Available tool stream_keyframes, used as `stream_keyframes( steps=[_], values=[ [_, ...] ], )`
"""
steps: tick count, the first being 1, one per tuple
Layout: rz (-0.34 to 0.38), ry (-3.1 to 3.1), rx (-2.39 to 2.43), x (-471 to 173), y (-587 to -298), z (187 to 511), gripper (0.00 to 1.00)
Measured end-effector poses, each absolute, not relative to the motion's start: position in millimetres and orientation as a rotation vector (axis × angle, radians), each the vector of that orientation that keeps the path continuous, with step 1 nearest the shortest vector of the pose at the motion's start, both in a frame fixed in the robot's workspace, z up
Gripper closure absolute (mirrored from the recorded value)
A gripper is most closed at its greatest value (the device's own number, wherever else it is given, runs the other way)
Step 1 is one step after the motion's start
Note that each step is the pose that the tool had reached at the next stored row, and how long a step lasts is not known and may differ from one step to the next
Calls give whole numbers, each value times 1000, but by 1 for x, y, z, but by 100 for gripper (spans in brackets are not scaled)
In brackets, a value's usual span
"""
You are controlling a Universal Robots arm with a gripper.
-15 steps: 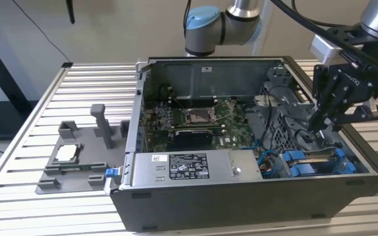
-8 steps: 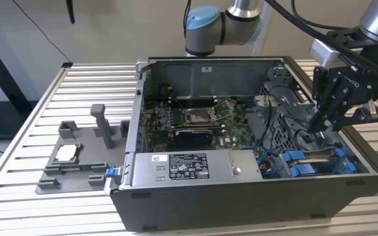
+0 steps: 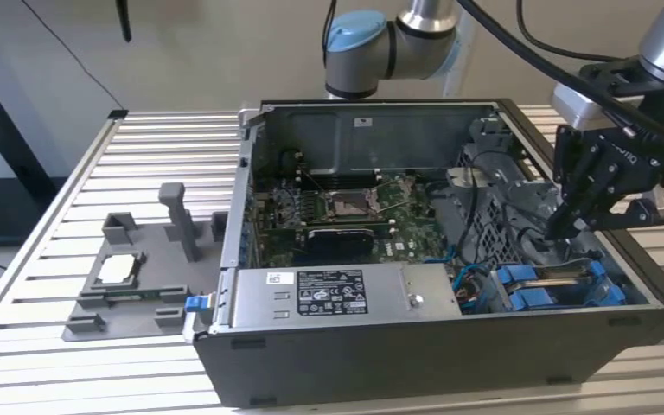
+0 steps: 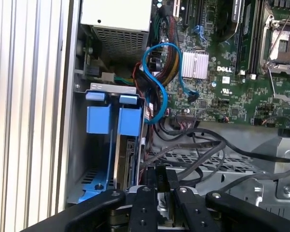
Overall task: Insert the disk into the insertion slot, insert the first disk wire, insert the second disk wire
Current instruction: 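Insert the first disk wire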
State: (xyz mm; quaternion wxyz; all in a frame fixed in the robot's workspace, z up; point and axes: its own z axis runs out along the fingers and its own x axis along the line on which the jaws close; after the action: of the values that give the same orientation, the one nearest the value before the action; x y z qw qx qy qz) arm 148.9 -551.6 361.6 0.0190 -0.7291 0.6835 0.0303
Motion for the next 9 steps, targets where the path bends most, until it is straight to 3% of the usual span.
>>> stream_keyframes(
  steps=[9],
  values=[
    [93,2161,-2224,150,-558,358,81]
  ],
)
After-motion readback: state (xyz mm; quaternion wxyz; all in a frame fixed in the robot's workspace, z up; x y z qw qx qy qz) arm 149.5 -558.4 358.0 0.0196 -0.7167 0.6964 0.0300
